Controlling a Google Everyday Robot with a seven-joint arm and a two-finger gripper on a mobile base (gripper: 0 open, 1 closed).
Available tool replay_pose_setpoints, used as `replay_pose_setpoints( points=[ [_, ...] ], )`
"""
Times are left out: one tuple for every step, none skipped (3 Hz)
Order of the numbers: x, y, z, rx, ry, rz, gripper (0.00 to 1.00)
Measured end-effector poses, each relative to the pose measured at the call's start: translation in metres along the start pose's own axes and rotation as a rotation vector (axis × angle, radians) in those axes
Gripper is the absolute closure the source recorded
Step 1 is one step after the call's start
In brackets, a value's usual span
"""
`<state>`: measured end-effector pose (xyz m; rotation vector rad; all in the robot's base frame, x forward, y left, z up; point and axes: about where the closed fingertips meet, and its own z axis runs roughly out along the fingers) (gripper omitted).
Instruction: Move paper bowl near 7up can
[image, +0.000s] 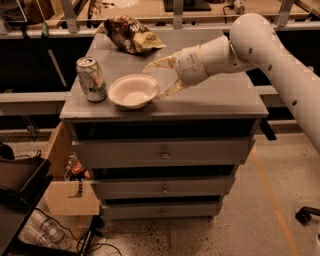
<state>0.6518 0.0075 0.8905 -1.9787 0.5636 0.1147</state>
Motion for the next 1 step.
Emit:
replay_pose_setpoints(
  points=[
    [-0.0008, 0.0001, 0.0025, -0.002, -0.004, 0.0, 0.0]
  ],
)
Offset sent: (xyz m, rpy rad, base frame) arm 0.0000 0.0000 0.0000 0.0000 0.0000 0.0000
